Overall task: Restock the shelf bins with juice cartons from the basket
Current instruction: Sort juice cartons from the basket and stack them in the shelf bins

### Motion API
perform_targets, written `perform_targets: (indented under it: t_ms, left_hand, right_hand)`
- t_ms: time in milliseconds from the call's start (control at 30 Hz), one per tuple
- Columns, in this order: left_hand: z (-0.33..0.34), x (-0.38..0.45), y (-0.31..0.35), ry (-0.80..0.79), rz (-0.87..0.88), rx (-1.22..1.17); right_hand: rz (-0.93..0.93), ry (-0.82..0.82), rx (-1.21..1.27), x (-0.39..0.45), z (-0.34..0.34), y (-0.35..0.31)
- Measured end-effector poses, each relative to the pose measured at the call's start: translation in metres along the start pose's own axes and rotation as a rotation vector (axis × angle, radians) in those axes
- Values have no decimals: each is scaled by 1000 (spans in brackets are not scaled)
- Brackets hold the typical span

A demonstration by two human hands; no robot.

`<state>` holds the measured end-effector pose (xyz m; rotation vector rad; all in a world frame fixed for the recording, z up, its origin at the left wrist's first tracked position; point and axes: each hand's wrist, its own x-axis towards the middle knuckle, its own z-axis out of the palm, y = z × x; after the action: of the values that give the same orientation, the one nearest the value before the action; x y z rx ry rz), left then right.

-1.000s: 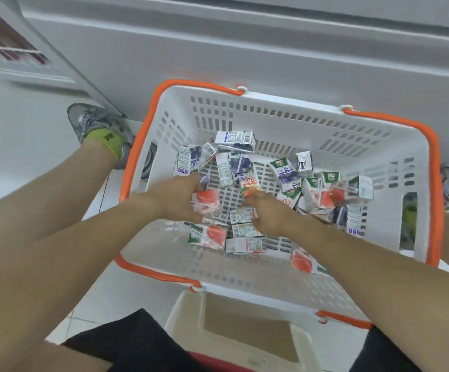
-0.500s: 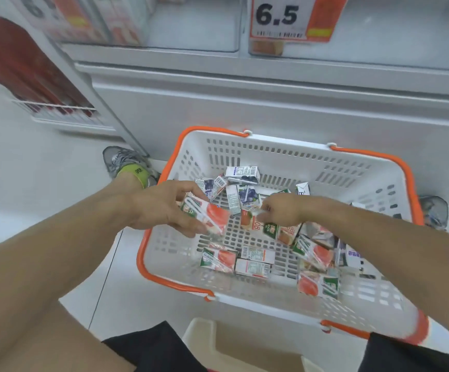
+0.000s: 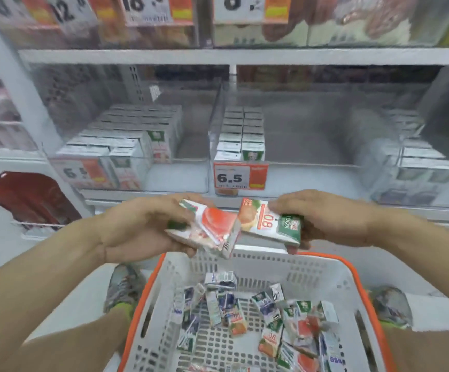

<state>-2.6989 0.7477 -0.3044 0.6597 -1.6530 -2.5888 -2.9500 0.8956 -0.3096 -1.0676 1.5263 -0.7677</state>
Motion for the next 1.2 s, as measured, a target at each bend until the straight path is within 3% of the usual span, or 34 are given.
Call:
perform_targets:
  t_ms: [67,167,233,433,667,733,833,933,1067,1200]
  left_hand:
    - [15,11,7,151,44,26]
    - [28,28,8,419,131,101]
    - [27,34,9,482,160,98]
    - [14,36,14,395,244,-10]
    - [9,39,11,369,271,23]
    - [6,42,9,362,297,40]
    - [4,48,8,404,368,79]
    - [1,48,8,448,440,71]
    - [0,44,7,352,443,19]
    - [6,45,5,354,470,-87]
  right_hand:
    - [-84,91,53,-1,-3,-2]
    - [-147,90,147,2,-12,-4]
    - [-163,92,170,6,-17,-4]
    - [-219,237,409,13,-24,-1]
    - [-359,544,534,20,-27,-9]
    - [-474,696,416,25,-30,-12]
    - [-649,887,-53,38,-40,-14]
    - [-664,916,-322,54,-47,-17]
    - [-535,826,-509,73,-42,-19]
    - [-503,796,-671,91,-36,-20]
